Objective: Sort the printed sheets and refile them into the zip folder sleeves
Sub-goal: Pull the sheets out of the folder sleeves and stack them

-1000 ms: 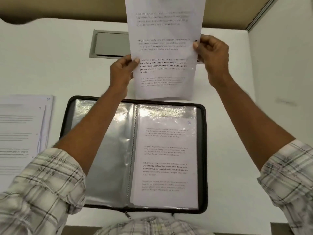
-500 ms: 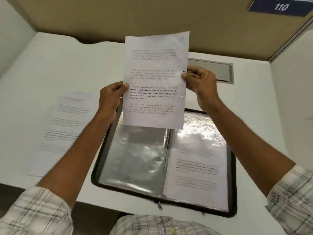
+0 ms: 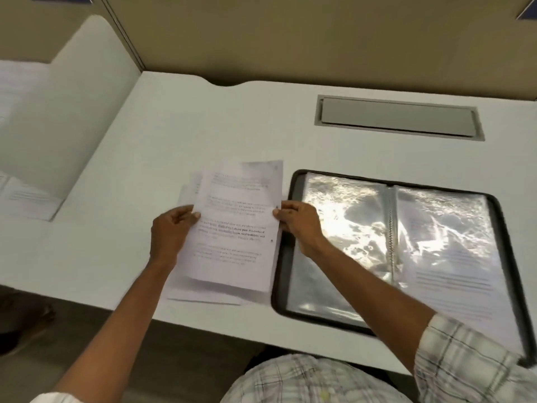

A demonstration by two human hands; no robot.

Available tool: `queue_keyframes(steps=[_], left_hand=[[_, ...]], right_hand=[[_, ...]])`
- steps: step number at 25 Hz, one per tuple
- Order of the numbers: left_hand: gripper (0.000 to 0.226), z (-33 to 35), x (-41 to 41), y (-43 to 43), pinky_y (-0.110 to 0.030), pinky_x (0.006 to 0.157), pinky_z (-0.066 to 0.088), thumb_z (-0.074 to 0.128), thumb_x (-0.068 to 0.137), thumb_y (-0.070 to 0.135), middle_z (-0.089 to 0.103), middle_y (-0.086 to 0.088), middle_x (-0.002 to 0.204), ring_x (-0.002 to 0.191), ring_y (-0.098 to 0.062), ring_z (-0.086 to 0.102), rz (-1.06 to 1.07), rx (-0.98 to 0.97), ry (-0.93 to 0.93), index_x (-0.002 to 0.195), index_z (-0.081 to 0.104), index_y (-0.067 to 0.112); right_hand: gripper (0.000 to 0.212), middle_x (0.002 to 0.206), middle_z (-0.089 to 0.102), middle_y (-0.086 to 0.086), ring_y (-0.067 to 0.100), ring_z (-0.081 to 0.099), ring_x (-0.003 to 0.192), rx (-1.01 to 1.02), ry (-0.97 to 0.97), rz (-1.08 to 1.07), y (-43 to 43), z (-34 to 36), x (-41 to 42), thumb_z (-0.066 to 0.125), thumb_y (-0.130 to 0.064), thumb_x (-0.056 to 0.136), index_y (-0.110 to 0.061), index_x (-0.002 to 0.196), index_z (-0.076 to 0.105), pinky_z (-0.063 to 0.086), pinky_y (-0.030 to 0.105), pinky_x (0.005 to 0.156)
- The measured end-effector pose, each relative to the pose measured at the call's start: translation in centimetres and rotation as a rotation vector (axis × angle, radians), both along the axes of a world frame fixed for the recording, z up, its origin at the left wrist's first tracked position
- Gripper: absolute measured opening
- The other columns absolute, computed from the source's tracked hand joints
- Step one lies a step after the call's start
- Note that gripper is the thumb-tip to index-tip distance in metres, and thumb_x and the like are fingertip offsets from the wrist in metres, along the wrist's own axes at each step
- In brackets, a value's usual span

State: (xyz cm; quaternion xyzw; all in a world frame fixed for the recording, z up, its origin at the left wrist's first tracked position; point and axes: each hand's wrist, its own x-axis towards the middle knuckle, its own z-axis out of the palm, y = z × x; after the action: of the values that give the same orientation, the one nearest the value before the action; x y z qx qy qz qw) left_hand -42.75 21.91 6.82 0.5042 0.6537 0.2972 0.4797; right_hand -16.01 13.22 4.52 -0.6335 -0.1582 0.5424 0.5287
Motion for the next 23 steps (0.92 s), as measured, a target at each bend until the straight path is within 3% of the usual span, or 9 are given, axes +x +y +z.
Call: queue_keyframes(steps=[3, 8, 11, 14, 16, 18, 21, 23], left_hand=[[0.034, -1.6, -3.7, 0.5, -0.033, 0.09, 0.056, 0.083, 0.087, 0.024, 0.076, -0.002, 0.104, 0.099, -0.02, 0.071, -0.07, 0.002, 0.135, 0.119, 0.074, 0.02], [0.039, -3.6, -6.0, 0.5, -0.046, 0.098, 0.057, 0.083, 0.087, 0.021, 0.074, -0.003, 0.109, 0.1, -0.02, 0.069, -0.086, 0.073, 0.263, 0.123, 0.07, 0.019], [0.064, -4.1, -5.3, 0.2, -0.047, 0.102, 0.053, 0.084, 0.086, 0.022, 0.065, -0.01, 0.132, 0.112, -0.027, 0.066, -0.057, 0.12, 0.322, 0.142, 0.054, 0.014], [0.077, -4.0, -2.3, -1.7, -0.051, 0.109, 0.046, 0.079, 0.09, 0.03, 0.051, -0.01, 0.147, 0.132, -0.028, 0.052, -0.093, 0.234, 0.361, 0.153, 0.039, 0.015], [0.077, -4.1, 1.3, -4.1, -0.044, 0.11, 0.045, 0.076, 0.093, 0.029, 0.05, -0.005, 0.148, 0.133, -0.02, 0.05, -0.214, 0.264, 0.271, 0.157, 0.034, 0.018], [0.076, -4.2, 6.0, -7.5, -0.037, 0.112, 0.04, 0.072, 0.096, 0.028, 0.05, 0.001, 0.149, 0.134, -0.012, 0.047, -0.422, 0.299, 0.182, 0.159, 0.03, 0.021], [0.054, -4.9, 12.9, -12.8, -0.039, 0.115, 0.041, 0.06, 0.104, 0.033, 0.05, 0.004, 0.146, 0.134, -0.011, 0.048, -0.78, 0.436, 0.124, 0.153, 0.041, 0.022], [0.048, -5.8, 17.3, -16.0, -0.044, 0.12, 0.036, 0.049, 0.107, 0.04, 0.047, 0.006, 0.153, 0.142, -0.014, 0.043, -0.974, 0.51, 0.157, 0.151, 0.045, 0.023]], right_hand=[[0.012, 0.095, 0.077, 0.011, 0.024, 0.076, 0.091, -0.056, -0.024, -0.001, 0.8, -1.7, -3.8, 0.075, 0.0, 0.089, -0.01, 0.096, 0.071, 0.063, 0.033, 0.082], [0.039, 0.112, 0.076, 0.008, 0.024, 0.073, 0.106, -0.029, -0.118, 0.114, 0.5, -2.3, -5.6, 0.073, -0.002, 0.09, -0.003, 0.128, 0.066, 0.059, 0.038, 0.096], [0.043, 0.133, 0.067, 0.014, 0.024, 0.064, 0.122, -0.005, -0.298, 0.183, -0.6, -1.5, -4.9, 0.065, -0.003, 0.096, 0.002, 0.137, 0.057, 0.052, 0.029, 0.104], [0.047, 0.144, 0.059, 0.002, 0.011, 0.057, 0.13, 0.021, -0.432, 0.118, -3.5, -0.3, -2.3, 0.062, -0.009, 0.1, -0.01, 0.146, 0.053, 0.045, 0.019, 0.108], [0.043, 0.144, 0.06, -0.001, 0.012, 0.053, 0.136, 0.021, -0.616, 0.005, -7.2, -0.4, 0.7, 0.063, -0.013, 0.101, -0.014, 0.144, 0.057, 0.042, 0.025, 0.112], [0.04, 0.148, 0.056, 0.002, 0.02, 0.043, 0.145, -0.077, -0.865, -0.118, -12.5, -1.1, 4.7, 0.062, -0.018, 0.102, -0.016, 0.142, 0.059, 0.034, 0.041, 0.12], [0.04, 0.161, 0.038, 0.01, 0.031, 0.022, 0.155, -0.379, -1.231, -0.209, -20.9, -3.3, 10.8, 0.055, -0.025, 0.104, -0.014, 0.143, 0.056, 0.01, 0.063, 0.122], [0.048, 0.168, 0.021, 0.016, 0.035, 0.009, 0.157, -0.629, -1.313, -0.229, -25.7, -5.0, 13.6, 0.05, -0.031, 0.105, -0.012, 0.149, 0.047, 0.004, 0.071, 0.116]])
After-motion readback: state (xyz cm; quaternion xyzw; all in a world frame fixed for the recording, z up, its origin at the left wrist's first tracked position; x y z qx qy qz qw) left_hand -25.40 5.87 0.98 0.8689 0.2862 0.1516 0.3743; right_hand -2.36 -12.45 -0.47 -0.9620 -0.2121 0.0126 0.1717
